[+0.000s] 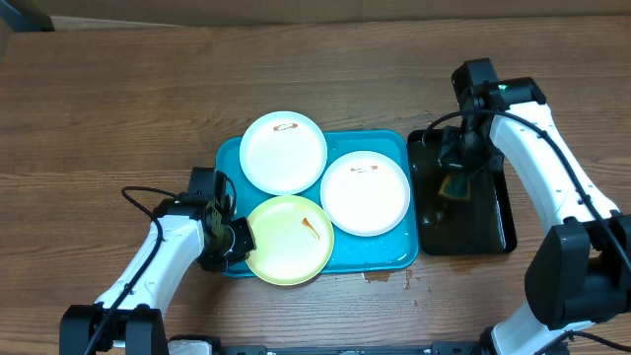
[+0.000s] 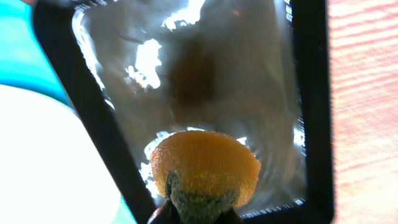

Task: Clean dirty plates on tray and stack at the side
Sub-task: 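Dip the sponge in the black tray water with the right gripper, then scrub the yellow plate with the sponge in the right gripper, then return the sponge to the black tray and lift the right gripper away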

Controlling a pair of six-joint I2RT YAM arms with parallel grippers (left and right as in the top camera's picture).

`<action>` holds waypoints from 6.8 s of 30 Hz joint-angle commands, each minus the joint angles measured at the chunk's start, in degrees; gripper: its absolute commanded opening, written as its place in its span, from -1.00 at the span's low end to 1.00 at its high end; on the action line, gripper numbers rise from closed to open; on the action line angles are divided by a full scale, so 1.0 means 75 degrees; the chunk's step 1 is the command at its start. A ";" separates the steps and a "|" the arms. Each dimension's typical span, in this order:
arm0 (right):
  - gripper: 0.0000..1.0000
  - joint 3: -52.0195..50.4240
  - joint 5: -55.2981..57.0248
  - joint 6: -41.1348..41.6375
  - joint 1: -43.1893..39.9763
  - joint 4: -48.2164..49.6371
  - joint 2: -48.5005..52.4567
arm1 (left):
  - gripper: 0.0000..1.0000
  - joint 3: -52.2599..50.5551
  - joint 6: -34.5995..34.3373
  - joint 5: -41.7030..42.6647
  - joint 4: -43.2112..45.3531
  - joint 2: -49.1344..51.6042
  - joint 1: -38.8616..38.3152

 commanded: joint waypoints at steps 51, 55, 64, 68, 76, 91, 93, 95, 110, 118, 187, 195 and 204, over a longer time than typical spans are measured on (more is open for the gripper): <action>-0.93 0.0472 -0.2314 -0.1661 -0.0119 0.0236 -0.0082 | -0.92 0.0050 0.0358 0.0385 0.0184 0.0041 -0.0050; -0.92 0.0475 -0.2865 -0.1874 -0.0073 0.0187 -0.0082 | -0.92 0.0076 0.0353 0.0353 0.0157 0.0041 -0.0050; -0.92 0.0475 -0.4097 -0.2142 0.1131 0.0612 -0.0082 | -0.92 0.0076 0.0356 0.0353 0.0035 0.0041 -0.0052; -0.92 0.0472 -0.3990 -0.1993 0.2192 0.1099 -0.0082 | -0.92 0.0076 0.0353 0.0358 0.0029 0.0041 -0.0052; -0.92 0.0219 -0.1419 -0.1128 0.4421 0.2168 -0.0076 | -0.92 0.0076 0.0356 0.0376 -0.0003 0.0041 -0.0052; -0.92 -0.0833 0.1116 -0.0933 0.6067 0.3937 0.0525 | -0.92 0.0076 0.0353 0.0353 -0.0099 0.0041 -0.0050; -0.92 -0.0833 0.1116 -0.0933 0.6047 0.3934 0.0708 | -0.92 0.0076 0.0353 0.0353 -0.0102 0.0041 -0.0050; -0.92 -0.0833 0.1043 -0.0895 0.6041 0.3928 0.0947 | -0.92 0.0076 0.0356 0.0353 -0.0102 0.0041 -0.0050; -0.93 -0.0831 0.0364 -0.0379 0.6038 0.3541 0.1221 | -0.92 0.0076 0.0356 0.0353 -0.0111 0.0041 -0.0050; -0.25 -0.0874 0.0367 0.0020 0.6030 0.3506 0.1221 | -0.92 0.0076 0.0356 0.0353 -0.0134 0.0041 -0.0050; -0.93 -0.0379 -0.1781 -0.0058 -0.0128 0.1614 -0.0647 | -0.92 0.0076 0.0356 0.0347 -0.0067 0.0041 -0.0050; -0.92 -0.1545 -0.1052 -0.0064 -0.0874 0.2337 -0.0562 | -0.92 0.0076 0.0356 0.0344 -0.0064 0.0041 -0.0050; -0.88 -0.2299 -0.0772 -0.0061 -0.0874 0.3133 -0.0562 | -0.67 0.0076 0.0356 0.0207 -0.0044 0.0041 -0.0052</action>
